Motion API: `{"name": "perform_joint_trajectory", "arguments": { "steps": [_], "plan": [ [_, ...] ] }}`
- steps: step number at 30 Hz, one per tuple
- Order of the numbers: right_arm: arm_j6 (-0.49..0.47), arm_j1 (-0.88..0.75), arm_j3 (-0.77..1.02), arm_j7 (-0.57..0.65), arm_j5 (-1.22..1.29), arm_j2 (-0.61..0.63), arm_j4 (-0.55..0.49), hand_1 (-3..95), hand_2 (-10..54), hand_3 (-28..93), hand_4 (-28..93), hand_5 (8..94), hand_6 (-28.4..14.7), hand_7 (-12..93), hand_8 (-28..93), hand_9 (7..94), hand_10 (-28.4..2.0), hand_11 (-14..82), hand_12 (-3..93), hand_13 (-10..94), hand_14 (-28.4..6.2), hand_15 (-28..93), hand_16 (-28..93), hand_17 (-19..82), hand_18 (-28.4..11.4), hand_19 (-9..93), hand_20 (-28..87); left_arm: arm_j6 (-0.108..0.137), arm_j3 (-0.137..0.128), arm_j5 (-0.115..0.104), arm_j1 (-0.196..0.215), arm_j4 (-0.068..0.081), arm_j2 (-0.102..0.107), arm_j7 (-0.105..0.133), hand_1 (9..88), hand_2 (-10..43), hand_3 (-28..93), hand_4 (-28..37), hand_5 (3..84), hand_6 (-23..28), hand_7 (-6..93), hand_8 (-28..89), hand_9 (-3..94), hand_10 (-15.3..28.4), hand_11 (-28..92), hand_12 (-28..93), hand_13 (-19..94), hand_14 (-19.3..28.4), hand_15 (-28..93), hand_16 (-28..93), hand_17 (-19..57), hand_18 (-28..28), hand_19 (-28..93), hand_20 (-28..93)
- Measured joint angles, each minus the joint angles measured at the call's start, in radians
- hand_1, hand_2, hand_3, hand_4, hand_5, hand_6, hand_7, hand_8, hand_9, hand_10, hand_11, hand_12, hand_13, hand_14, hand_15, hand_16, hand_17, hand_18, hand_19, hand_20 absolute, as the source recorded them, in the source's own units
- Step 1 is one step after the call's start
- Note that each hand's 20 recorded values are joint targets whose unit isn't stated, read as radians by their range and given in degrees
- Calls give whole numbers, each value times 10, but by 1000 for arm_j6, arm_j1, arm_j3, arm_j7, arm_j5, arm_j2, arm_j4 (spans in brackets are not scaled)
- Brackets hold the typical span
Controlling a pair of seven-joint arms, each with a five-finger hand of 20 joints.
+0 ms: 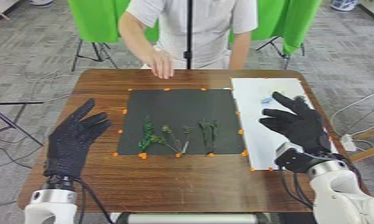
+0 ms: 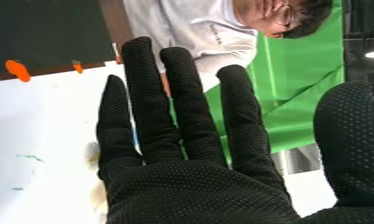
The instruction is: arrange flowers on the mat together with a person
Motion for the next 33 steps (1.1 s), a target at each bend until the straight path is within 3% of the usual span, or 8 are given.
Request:
{"name": "perform_joint_trajectory", "arguments": {
  "steps": [6,10,15,18,21,28,33],
  "plan": [
    [98,9,-34,58,-151,39,-13,187,64,737,-252,437,4,137,-127,566,-190,225,153,490,-192,489,116,92,-243,492,189,0,0,0,0,-1,0,0,224,75,761,-245,390,91,70,-67,406,208,248,124,293,271,538,-65,-47,246,560,148],
    [199,27,-67,150,-314,94,-17,213,48,742,-244,399,4,135,-124,556,-186,230,151,497,-186,503,110,99,-242,506,186,0,0,0,0,-2,0,0,224,75,763,-243,390,91,70,-67,406,208,250,125,293,272,538,-65,-47,245,560,148],
    [245,80,-124,254,-471,164,3,229,36,745,-240,388,4,131,-122,558,-181,236,150,521,-177,520,106,110,-242,521,183,1,1,0,0,-2,1,0,227,75,762,-242,391,91,70,-67,406,208,251,125,293,271,538,-65,-47,246,560,148],
    [276,148,-214,377,-621,214,30,245,34,744,-236,390,3,131,-120,586,-178,254,152,565,-163,564,112,117,-231,533,179,2,2,-1,0,-2,4,2,228,75,762,-240,389,91,71,-67,406,208,251,124,293,271,538,-66,-47,246,561,149],
    [271,210,-270,482,-755,242,56,253,29,745,-235,395,3,134,-120,610,-176,265,153,592,-152,588,112,126,-226,542,177,6,6,-4,-1,-2,12,8,230,75,761,-238,388,90,71,-67,406,208,252,125,292,273,539,-66,-47,246,562,149],
    [194,292,-328,559,-983,273,108,270,23,737,-233,417,0,141,-124,654,-173,297,159,625,-146,607,107,146,-230,573,173,19,15,-20,-3,-2,37,34,231,74,761,-235,387,90,73,-67,405,208,252,124,293,270,540,-66,-47,247,562,148],
    [96,359,-389,678,-1087,286,147,280,17,732,-231,420,-4,136,-125,664,-173,306,162,637,-145,609,107,158,-235,589,165,20,17,-28,-10,-1,47,45,231,74,761,-234,387,91,74,-68,405,209,252,124,294,270,541,-66,-47,246,562,148]
  ]
}}
